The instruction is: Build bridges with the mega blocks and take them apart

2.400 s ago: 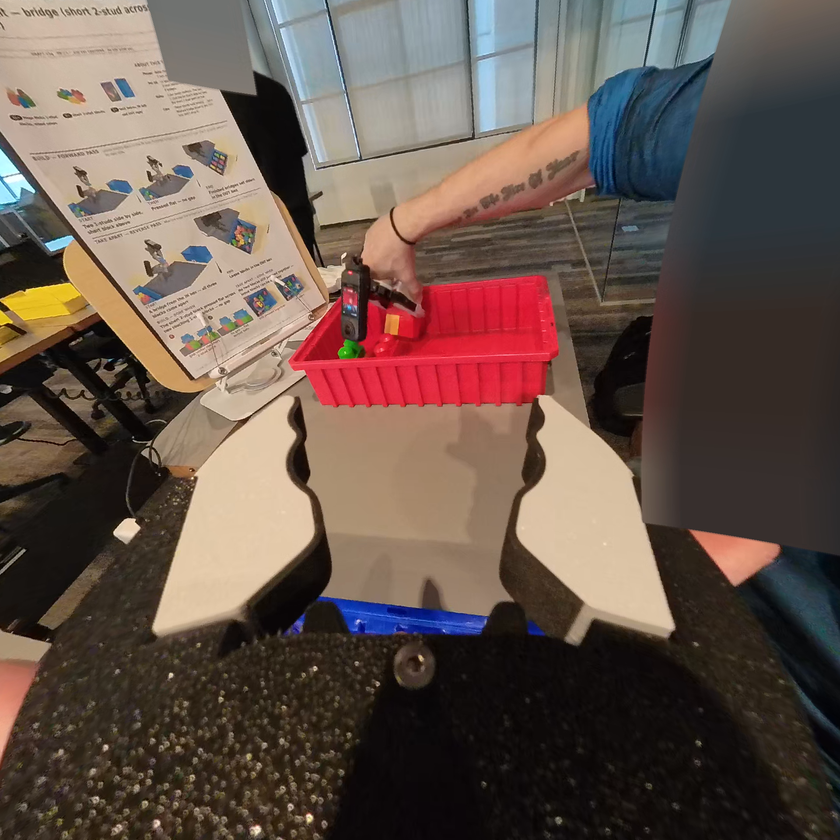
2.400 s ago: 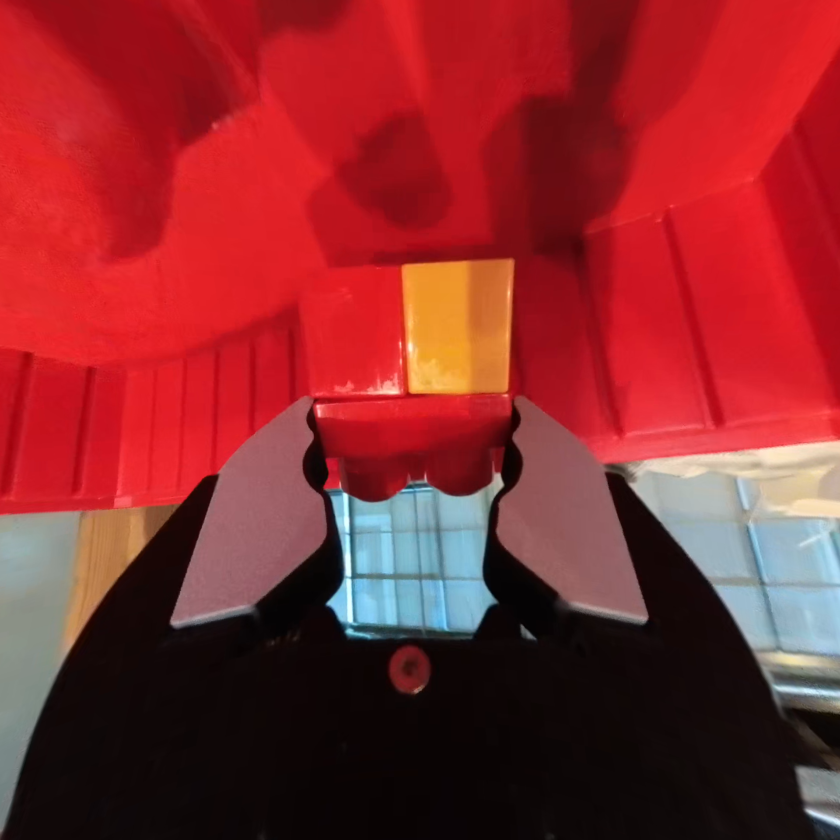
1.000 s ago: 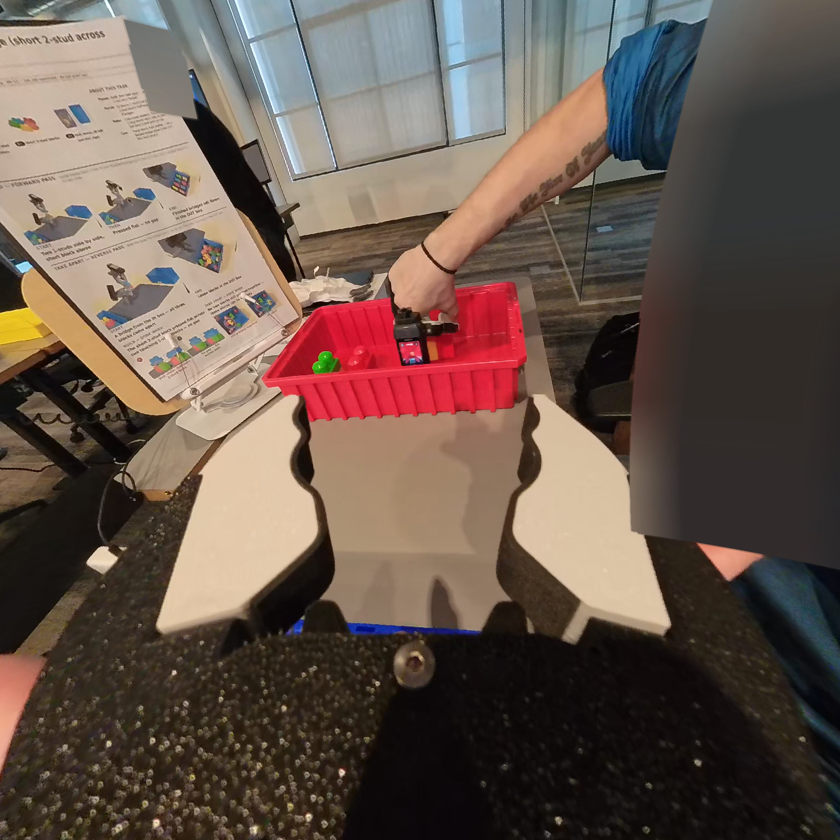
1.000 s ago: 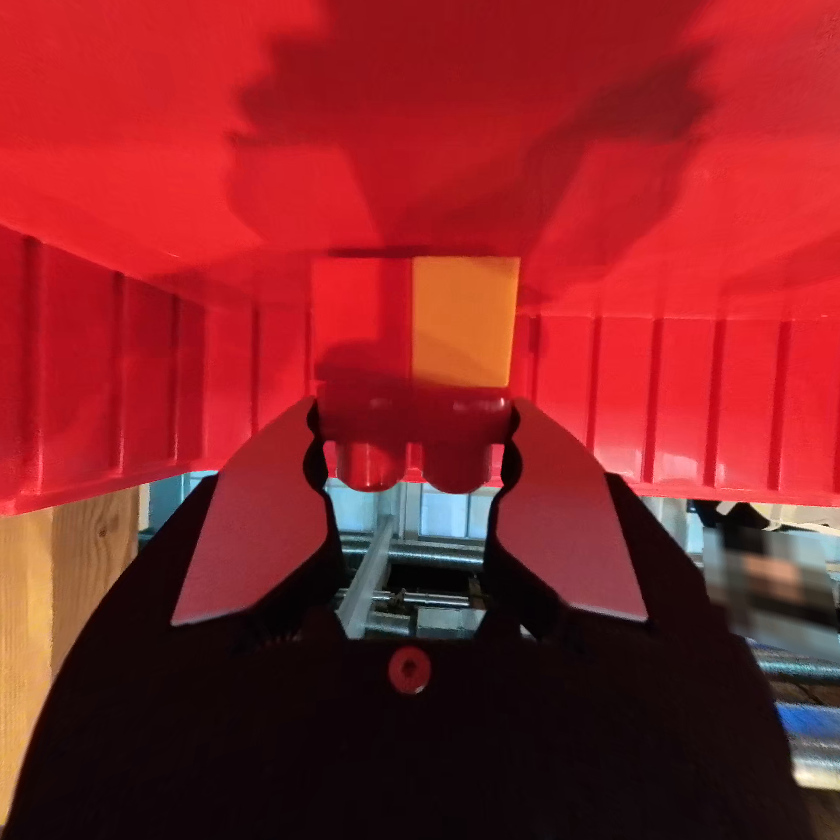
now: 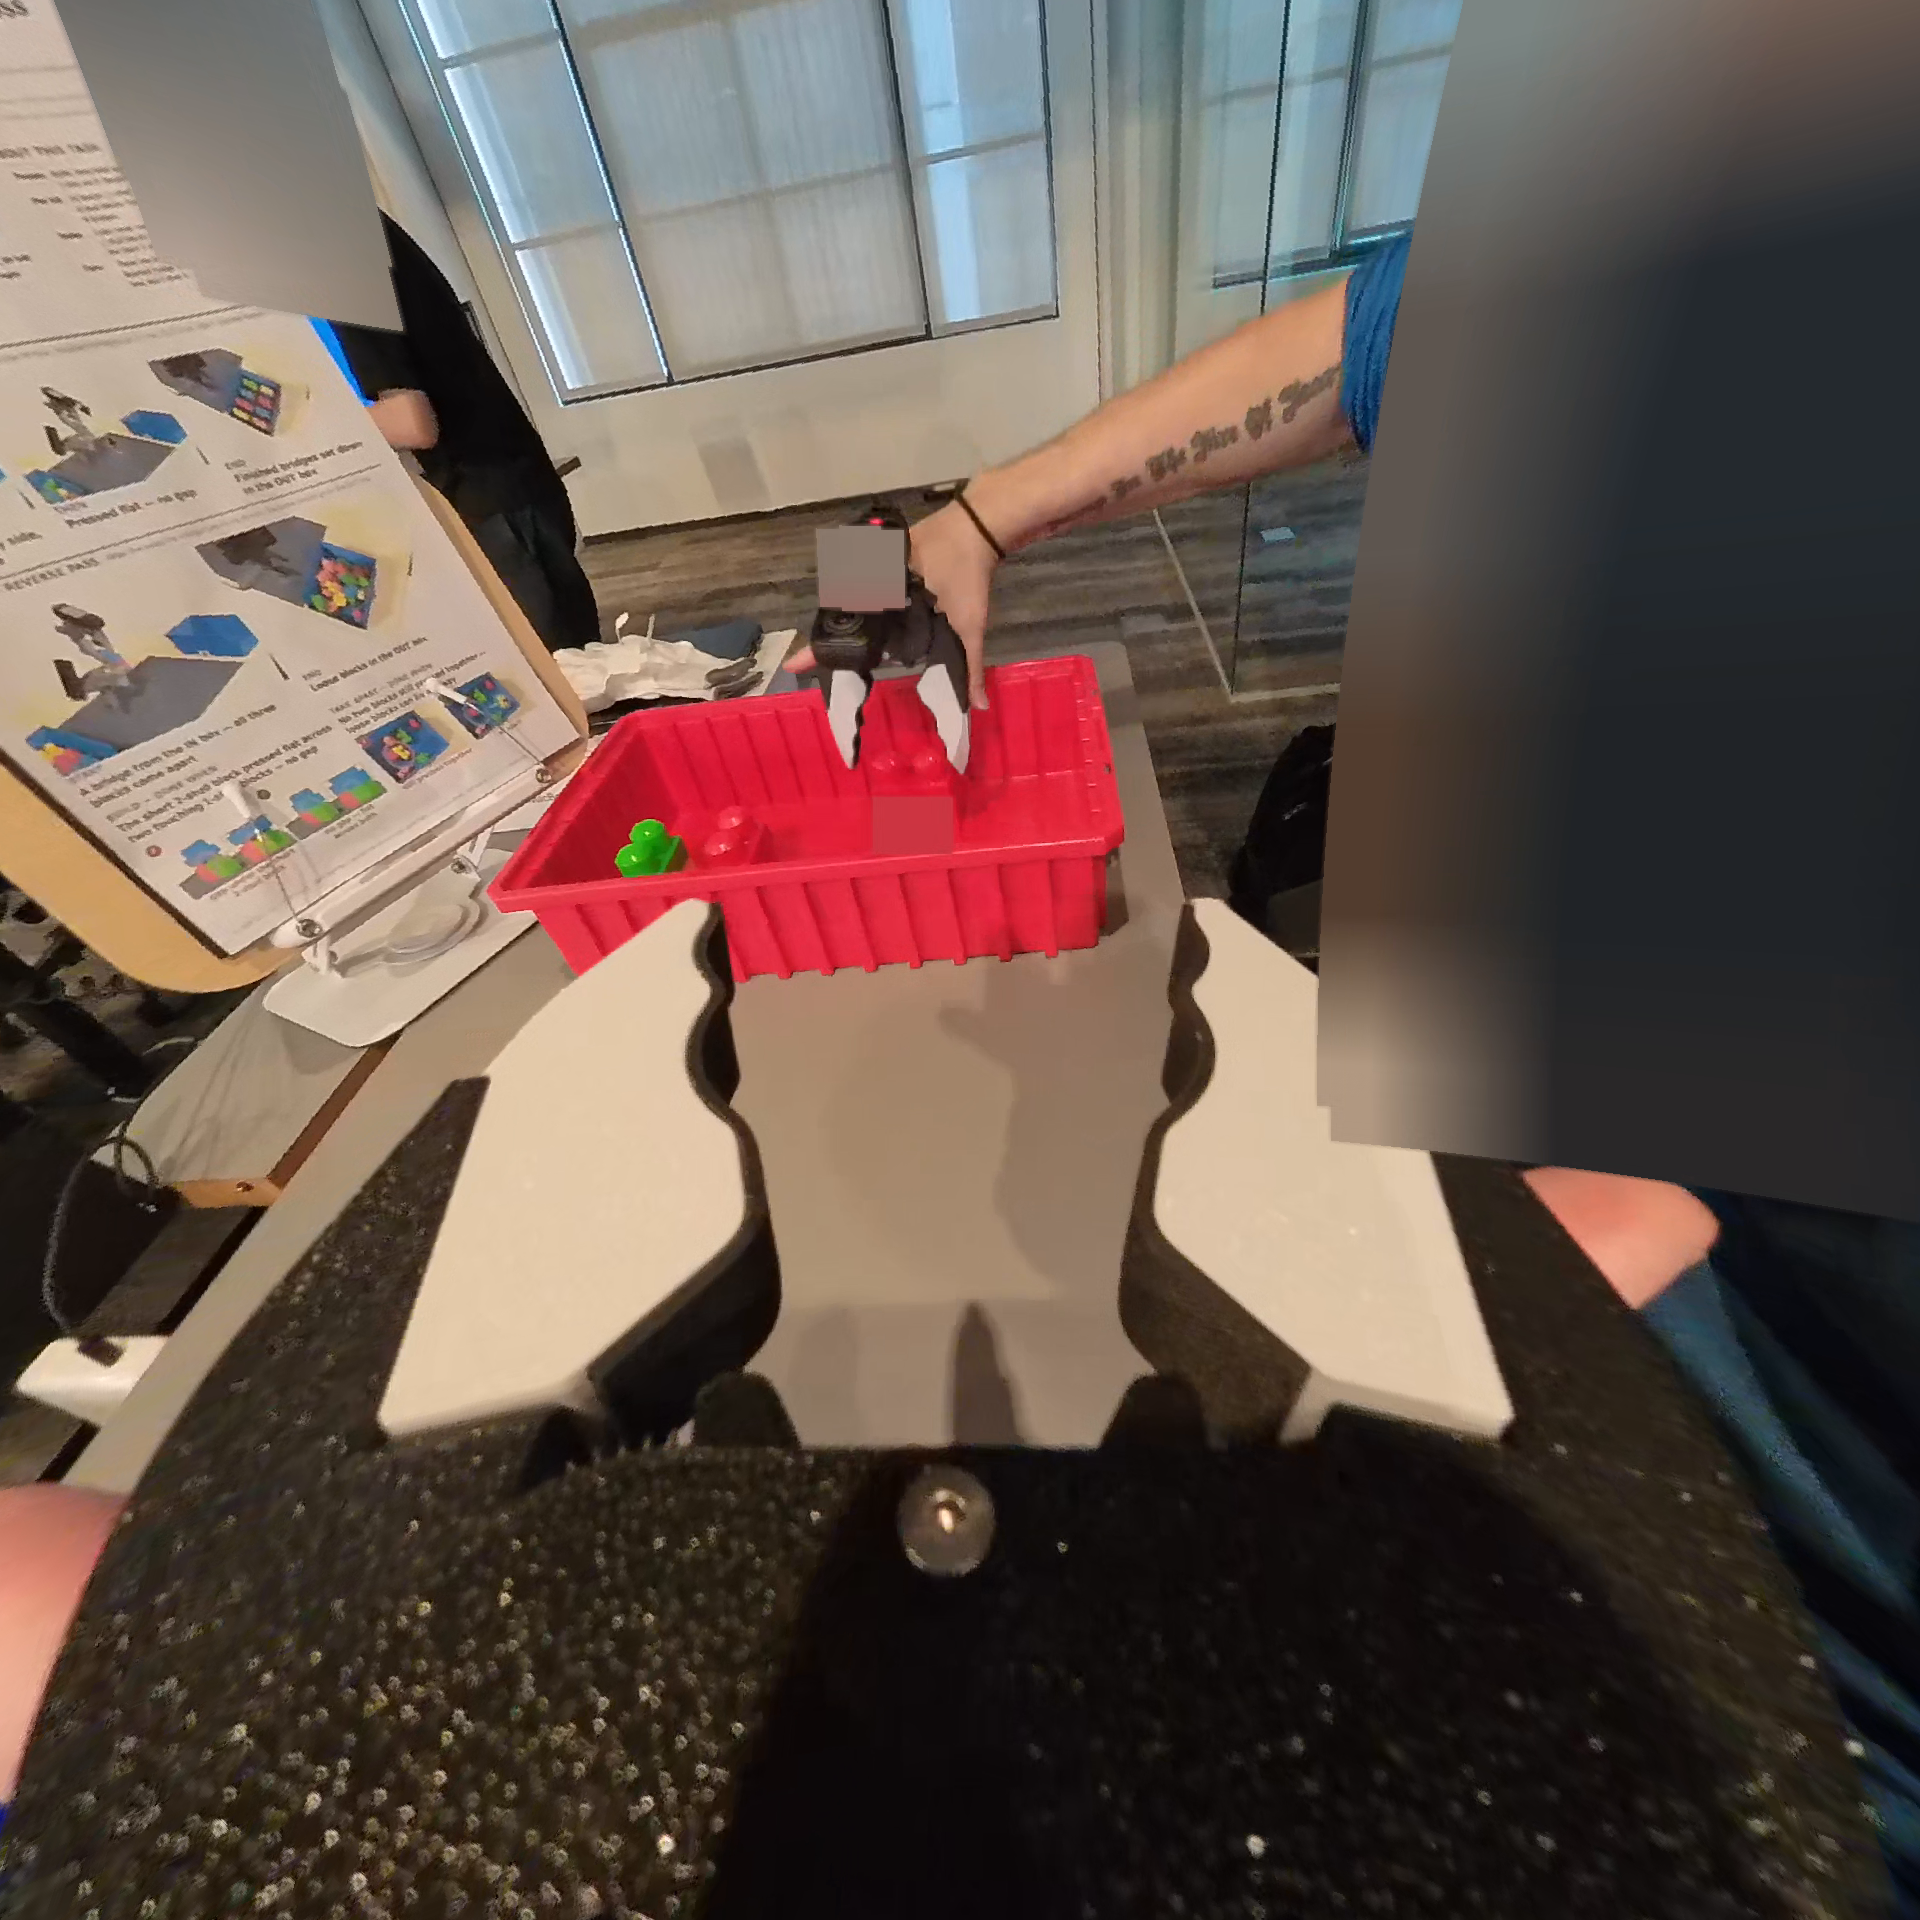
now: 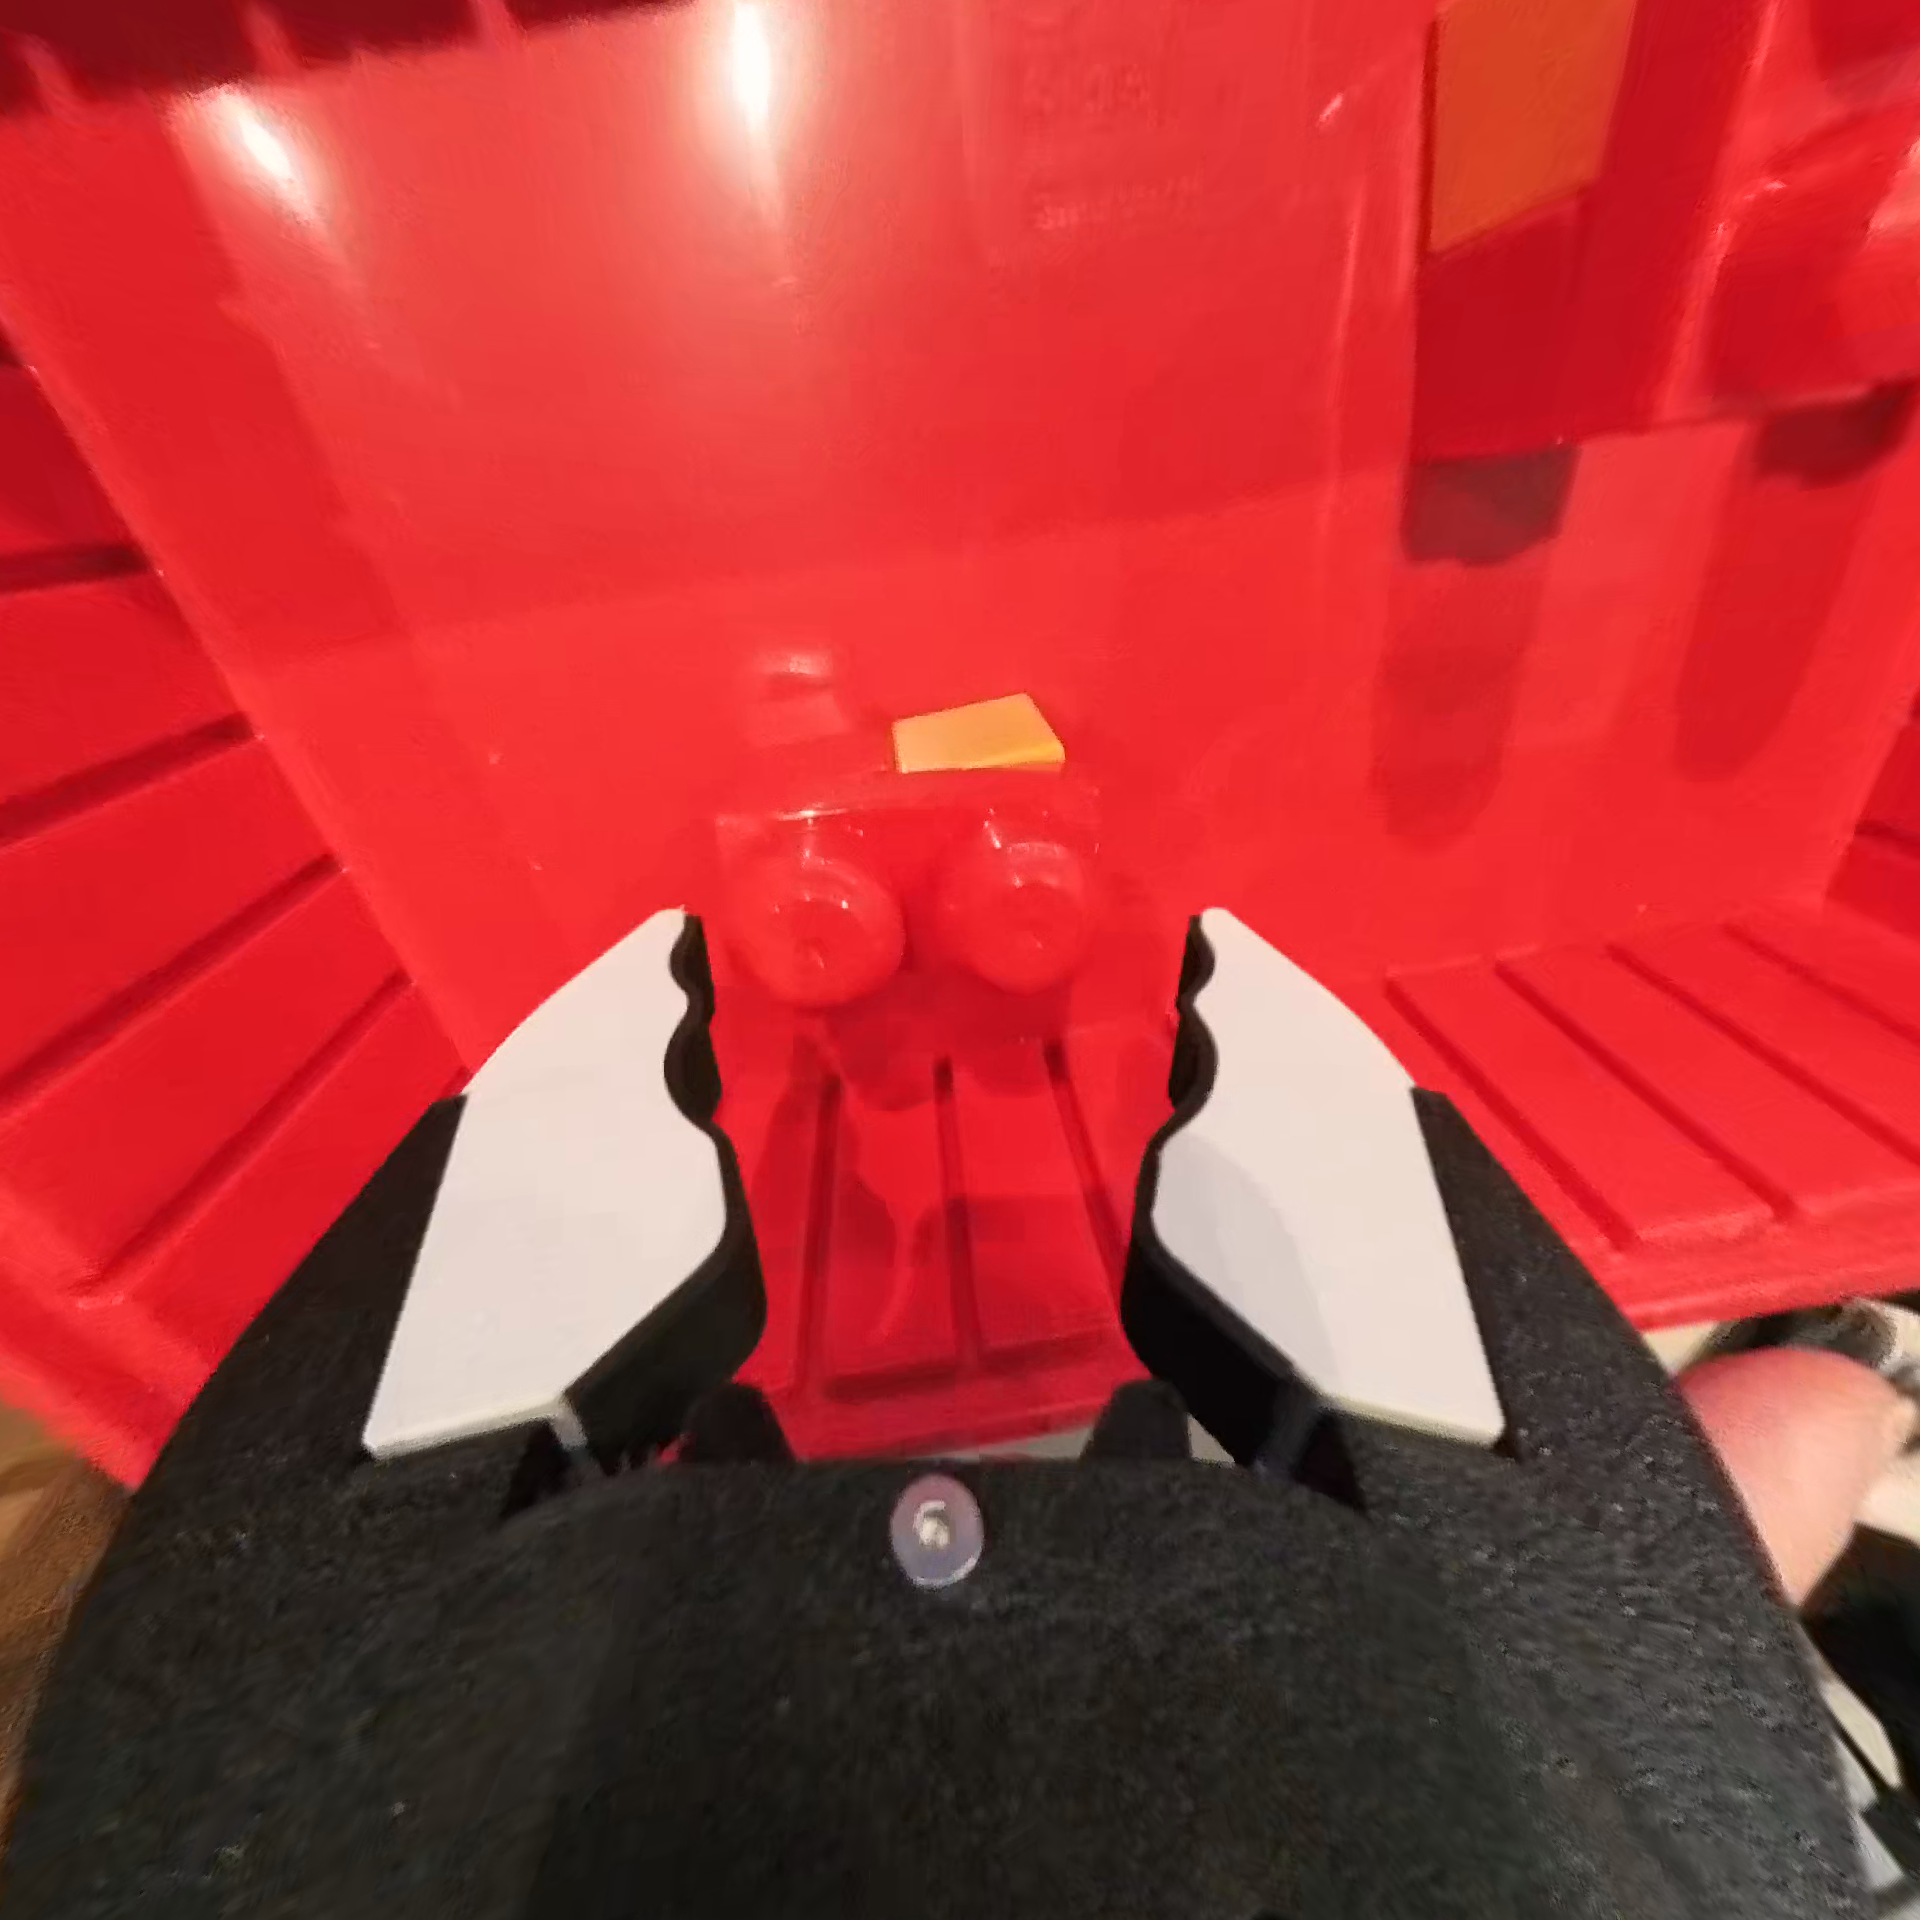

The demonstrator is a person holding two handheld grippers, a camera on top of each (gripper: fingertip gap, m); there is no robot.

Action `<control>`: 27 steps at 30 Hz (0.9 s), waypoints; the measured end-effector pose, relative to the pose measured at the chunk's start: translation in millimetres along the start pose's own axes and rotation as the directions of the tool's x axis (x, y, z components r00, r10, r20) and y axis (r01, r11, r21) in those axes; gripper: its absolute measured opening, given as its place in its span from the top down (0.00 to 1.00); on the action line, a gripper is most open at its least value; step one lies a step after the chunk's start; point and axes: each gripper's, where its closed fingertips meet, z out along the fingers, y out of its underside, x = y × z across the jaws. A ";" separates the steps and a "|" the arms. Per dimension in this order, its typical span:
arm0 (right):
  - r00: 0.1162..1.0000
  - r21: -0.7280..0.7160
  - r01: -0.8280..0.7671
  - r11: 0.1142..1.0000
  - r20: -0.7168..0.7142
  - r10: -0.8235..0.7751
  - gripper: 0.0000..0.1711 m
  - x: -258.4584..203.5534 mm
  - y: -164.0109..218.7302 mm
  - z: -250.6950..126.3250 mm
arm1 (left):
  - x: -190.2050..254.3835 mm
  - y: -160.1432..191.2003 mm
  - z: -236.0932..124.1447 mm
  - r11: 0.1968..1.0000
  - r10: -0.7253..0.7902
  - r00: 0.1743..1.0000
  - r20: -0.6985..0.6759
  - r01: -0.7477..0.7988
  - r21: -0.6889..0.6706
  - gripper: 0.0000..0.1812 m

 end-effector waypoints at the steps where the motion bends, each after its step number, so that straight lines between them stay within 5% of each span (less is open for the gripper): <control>1: 1.000 -0.002 0.005 1.000 0.013 -0.005 0.50 -1.6 -0.6 2.7 | 0.3 1.0 3.1 1.000 -0.002 1.000 -0.005 0.002 -0.005 0.56; 19: 0.997 -0.106 -0.033 0.994 0.072 0.041 0.52 -8.3 -1.5 19.1 | -1.2 17.9 7.1 0.999 -0.034 0.999 -0.025 0.033 -0.035 0.56; 27: 0.898 -0.155 -0.435 0.887 0.001 0.440 0.52 -1.2 -8.2 18.0 | 3.4 24.4 14.2 0.997 -0.036 0.999 -0.040 0.033 -0.068 0.56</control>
